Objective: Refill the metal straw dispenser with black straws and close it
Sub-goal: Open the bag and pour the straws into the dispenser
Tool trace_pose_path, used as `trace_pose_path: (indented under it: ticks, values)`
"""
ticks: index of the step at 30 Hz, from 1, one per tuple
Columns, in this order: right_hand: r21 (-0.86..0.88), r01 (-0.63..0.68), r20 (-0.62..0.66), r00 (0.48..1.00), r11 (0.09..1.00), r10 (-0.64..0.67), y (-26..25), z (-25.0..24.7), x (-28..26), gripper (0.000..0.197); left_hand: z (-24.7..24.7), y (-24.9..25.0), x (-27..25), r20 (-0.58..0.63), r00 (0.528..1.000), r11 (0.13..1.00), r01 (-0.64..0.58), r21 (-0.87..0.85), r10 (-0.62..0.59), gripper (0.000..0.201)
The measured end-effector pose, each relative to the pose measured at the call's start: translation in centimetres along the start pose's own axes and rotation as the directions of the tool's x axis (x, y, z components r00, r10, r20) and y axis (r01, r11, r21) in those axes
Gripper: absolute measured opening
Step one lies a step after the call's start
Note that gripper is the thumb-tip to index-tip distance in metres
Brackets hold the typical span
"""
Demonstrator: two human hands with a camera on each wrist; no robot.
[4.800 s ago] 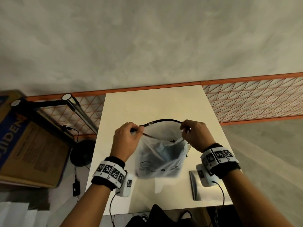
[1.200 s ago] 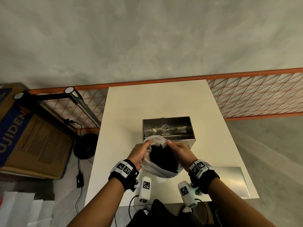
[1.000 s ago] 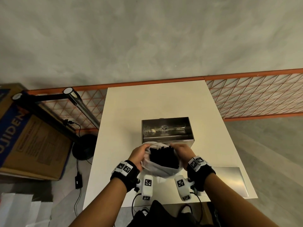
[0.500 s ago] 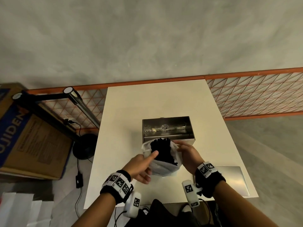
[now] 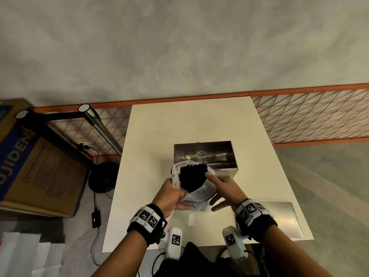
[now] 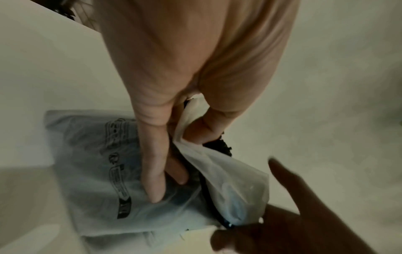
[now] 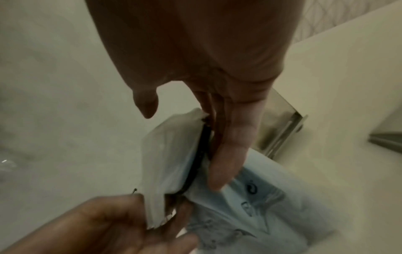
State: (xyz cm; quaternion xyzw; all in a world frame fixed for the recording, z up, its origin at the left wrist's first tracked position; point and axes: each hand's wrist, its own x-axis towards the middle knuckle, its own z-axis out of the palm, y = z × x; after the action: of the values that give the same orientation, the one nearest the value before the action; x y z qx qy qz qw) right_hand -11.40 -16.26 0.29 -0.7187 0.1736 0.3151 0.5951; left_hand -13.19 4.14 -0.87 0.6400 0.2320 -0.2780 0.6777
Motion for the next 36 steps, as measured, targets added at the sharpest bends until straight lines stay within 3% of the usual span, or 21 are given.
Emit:
trace_pose_path:
  ticks: [4,8,12,15,17,20,22,24,25,27,29,34,36]
  values:
    - [0.008,0.004,-0.107,0.994,1.0,-0.003,-0.6,1.1,0.6,0.031,0.7,-0.1,-0.1,0.018,1.0,1.0,0.007,0.002,-0.007,0.054]
    - [0.247,0.041,-0.093,0.996,0.968,-0.018,-0.5,1.1,0.3,0.015,0.7,0.0,-0.3,0.067,0.997,0.998,0.029,-0.051,-0.026,0.046]
    - [0.485,0.05,-0.066,0.998,0.873,-0.02,0.4,1.0,0.7,0.027,0.9,0.4,-0.4,-0.005,1.0,0.948,-0.003,-0.318,0.001,0.045]
    - [0.666,-0.053,0.0,0.997,0.744,0.071,1.7,0.9,1.7,0.041,1.0,0.3,0.1,-0.103,0.993,0.896,0.0,-0.445,-0.051,0.041]
    - [0.621,-0.108,-0.031,0.986,0.776,0.163,2.3,1.1,2.0,0.04,0.7,-0.5,0.4,-0.125,0.985,0.909,0.055,-0.412,-0.116,0.036]
    - [0.37,-0.157,-0.131,0.967,0.916,0.219,3.1,1.6,2.0,0.039,0.5,-1.9,0.1,-0.106,0.975,0.939,0.156,-0.307,-0.197,0.037]
    - [0.083,-0.08,-0.229,0.969,0.993,0.098,3.2,1.9,2.0,0.037,0.2,-2.0,0.0,-0.134,0.975,0.976,0.157,-0.153,-0.177,0.037]
    - [-0.163,0.051,-0.283,0.954,0.985,-0.096,3.5,1.9,2.2,0.032,-0.4,-1.9,0.3,-0.205,0.972,0.992,0.126,0.022,-0.118,0.043]
    - [-0.204,0.099,-0.293,0.943,0.974,-0.157,3.5,1.9,2.0,0.033,-0.6,-1.5,0.3,-0.255,0.964,0.991,0.103,0.088,-0.078,0.046]
    - [-0.187,0.142,-0.319,0.927,0.972,-0.196,3.3,1.8,2.0,0.033,-1.1,-0.6,0.6,-0.326,0.945,0.98,0.044,0.194,0.022,0.059]
    - [-0.176,0.143,-0.339,0.92,0.974,-0.196,3.0,1.9,2.2,0.029,-1.1,0.5,0.6,-0.308,0.947,0.966,-0.012,0.258,0.094,0.064]
    - [-0.139,0.165,-0.355,0.912,0.976,-0.205,2.9,2.4,3.4,0.017,-0.4,1.5,0.6,-0.229,0.951,0.888,-0.086,0.452,0.209,0.039]
    - [-0.079,0.179,-0.351,0.916,0.981,-0.196,2.9,2.4,3.8,0.012,-0.4,1.1,0.8,-0.221,0.953,0.895,-0.094,0.437,0.208,0.036]
